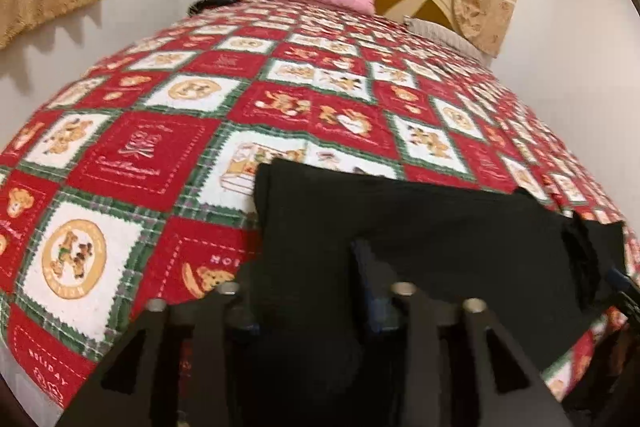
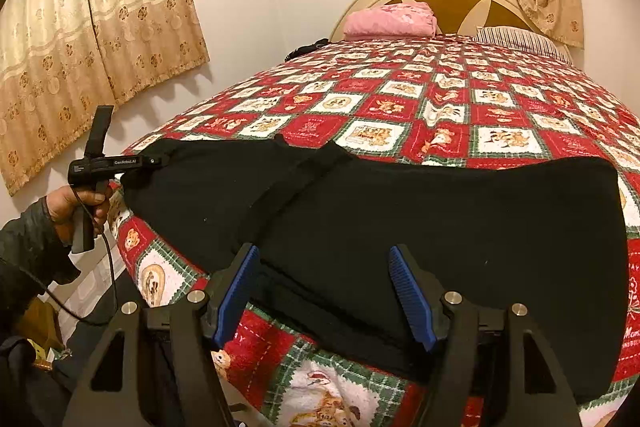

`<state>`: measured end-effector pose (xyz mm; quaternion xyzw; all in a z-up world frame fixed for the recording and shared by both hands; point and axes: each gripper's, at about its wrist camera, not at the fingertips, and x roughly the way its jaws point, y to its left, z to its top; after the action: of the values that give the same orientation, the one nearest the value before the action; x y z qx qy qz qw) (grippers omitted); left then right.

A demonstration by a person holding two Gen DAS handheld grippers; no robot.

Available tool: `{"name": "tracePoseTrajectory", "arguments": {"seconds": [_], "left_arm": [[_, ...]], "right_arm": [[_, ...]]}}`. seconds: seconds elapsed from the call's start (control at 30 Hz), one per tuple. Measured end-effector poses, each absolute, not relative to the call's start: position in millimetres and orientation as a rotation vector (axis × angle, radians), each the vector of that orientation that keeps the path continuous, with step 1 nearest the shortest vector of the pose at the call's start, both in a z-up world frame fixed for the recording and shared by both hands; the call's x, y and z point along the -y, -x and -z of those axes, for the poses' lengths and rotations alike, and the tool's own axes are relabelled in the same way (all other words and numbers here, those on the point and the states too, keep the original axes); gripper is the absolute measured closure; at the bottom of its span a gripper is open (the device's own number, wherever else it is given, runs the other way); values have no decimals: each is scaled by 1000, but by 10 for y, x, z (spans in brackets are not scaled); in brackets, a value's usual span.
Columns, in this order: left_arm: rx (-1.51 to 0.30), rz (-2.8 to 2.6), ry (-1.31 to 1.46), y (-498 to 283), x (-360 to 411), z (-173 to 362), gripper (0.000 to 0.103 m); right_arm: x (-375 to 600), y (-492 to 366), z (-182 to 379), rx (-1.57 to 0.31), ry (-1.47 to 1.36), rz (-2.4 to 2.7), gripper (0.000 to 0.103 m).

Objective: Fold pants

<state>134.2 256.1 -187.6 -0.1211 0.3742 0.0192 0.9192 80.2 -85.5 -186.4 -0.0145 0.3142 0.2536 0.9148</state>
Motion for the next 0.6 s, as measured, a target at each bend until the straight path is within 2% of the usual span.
{"name": "tracePoseTrajectory", "arguments": {"seconds": [0.03, 0.13, 0.2, 0.27, 0.3, 0.6], "left_arm": [[-761, -44, 253, -1349, -2555, 1900, 46], [-756, -47, 233, -1358, -2524, 1909, 44], [-768, -33, 249, -1363, -2559, 1900, 51], [-778, 1, 305, -1348, -2631, 1871, 72], [-781, 24, 329, -1333, -2642, 1851, 77], [-710, 56, 371, -1081, -2450, 1420, 80]], "right_arm": [[854, -798, 1860, -645, 32, -522, 34], [855, -787, 1846, -638, 34, -520, 34], [858, -787, 1844, -639, 33, -519, 34], [866, -777, 1838, -635, 33, -519, 34], [864, -774, 1829, -631, 34, -518, 34], [901, -763, 1744, -605, 30, -490, 34]]}}
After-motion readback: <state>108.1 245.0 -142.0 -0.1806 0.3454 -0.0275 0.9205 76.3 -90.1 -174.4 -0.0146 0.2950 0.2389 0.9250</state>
